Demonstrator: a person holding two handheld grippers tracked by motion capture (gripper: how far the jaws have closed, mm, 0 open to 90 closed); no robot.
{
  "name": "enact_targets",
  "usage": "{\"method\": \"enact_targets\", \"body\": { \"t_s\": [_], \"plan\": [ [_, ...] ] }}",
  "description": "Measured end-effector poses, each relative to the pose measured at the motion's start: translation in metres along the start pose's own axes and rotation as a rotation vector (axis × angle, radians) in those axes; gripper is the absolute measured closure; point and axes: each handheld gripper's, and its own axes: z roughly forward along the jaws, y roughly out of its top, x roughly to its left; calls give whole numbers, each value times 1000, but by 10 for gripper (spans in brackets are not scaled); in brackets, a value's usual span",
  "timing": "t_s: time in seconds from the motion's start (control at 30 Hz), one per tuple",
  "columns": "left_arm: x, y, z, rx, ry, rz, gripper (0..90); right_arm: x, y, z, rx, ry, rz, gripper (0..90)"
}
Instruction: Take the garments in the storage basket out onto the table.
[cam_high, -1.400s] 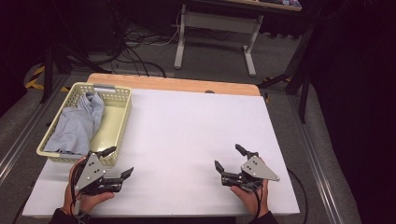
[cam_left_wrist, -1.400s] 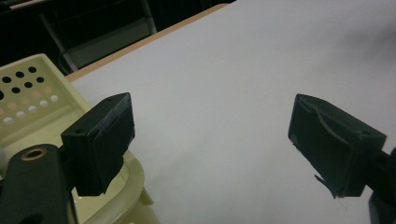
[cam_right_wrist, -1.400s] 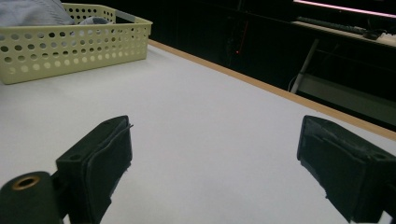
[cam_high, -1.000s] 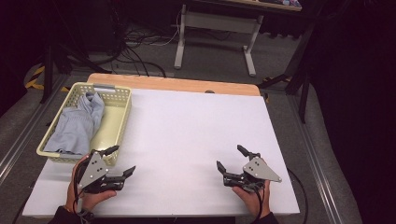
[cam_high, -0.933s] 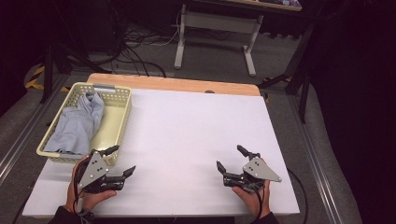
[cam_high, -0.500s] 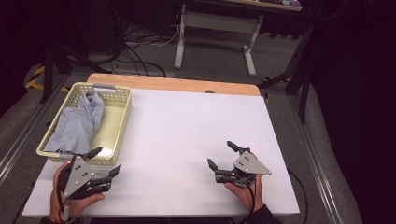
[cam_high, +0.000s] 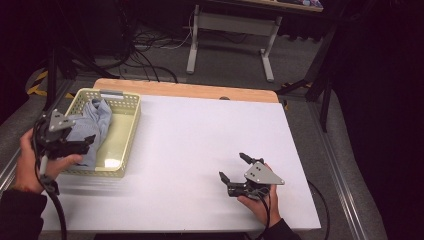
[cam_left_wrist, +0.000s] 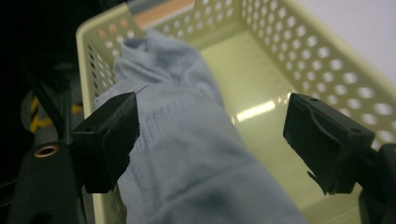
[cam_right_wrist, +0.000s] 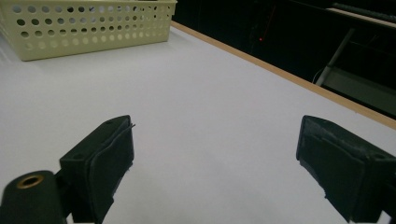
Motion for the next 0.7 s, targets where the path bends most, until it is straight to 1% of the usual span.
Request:
{"method": "enact_targets", "body": {
  "t_s": [0.03,0.07,0.1,0.17,0.2,0.23,0.27,0.3,0.33,0.37,0.4,0.43,0.5,0.53,0.57,0.63,0.7],
  "plan": [
    [5,4,8,36,-3,-8,190,0,0,0,0,0,0,118],
    [10,7,15,69,-5,-18,178,1,-1,0,12,3,0,119],
    [15,9,23,105,-2,-19,178,1,-1,0,12,3,0,119],
    [21,13,36,176,-1,-39,173,2,-3,0,24,5,-12,119],
    [26,14,47,238,-3,-57,153,2,-3,0,33,8,-19,119],
    [28,14,51,258,7,-51,151,2,-4,-1,37,11,-19,119],
    [28,14,51,258,7,-51,147,2,-4,-1,37,11,-19,119],
    [31,13,61,300,-7,-77,138,2,-5,-1,46,15,-18,119],
    [31,13,61,300,-7,-77,138,2,-5,-1,46,15,-18,119],
    [31,11,67,332,-25,-89,138,3,-6,-1,48,15,-16,119],
    [31,10,71,356,-28,-86,140,3,-6,-1,52,20,-17,119],
    [29,9,76,389,-36,-91,140,3,-7,-1,56,25,-17,119],
    [26,8,85,455,-50,-79,152,5,-7,0,62,31,-22,119],
    [23,9,89,491,-45,-56,175,6,-7,1,70,42,-28,120],
    [21,10,93,513,-36,-37,175,6,-7,1,70,42,-28,120],
    [19,12,96,544,-33,-14,203,7,-7,2,77,42,-34,123],
    [16,13,99,560,-31,7,251,7,-8,2,80,45,-39,126]
  ]
}}
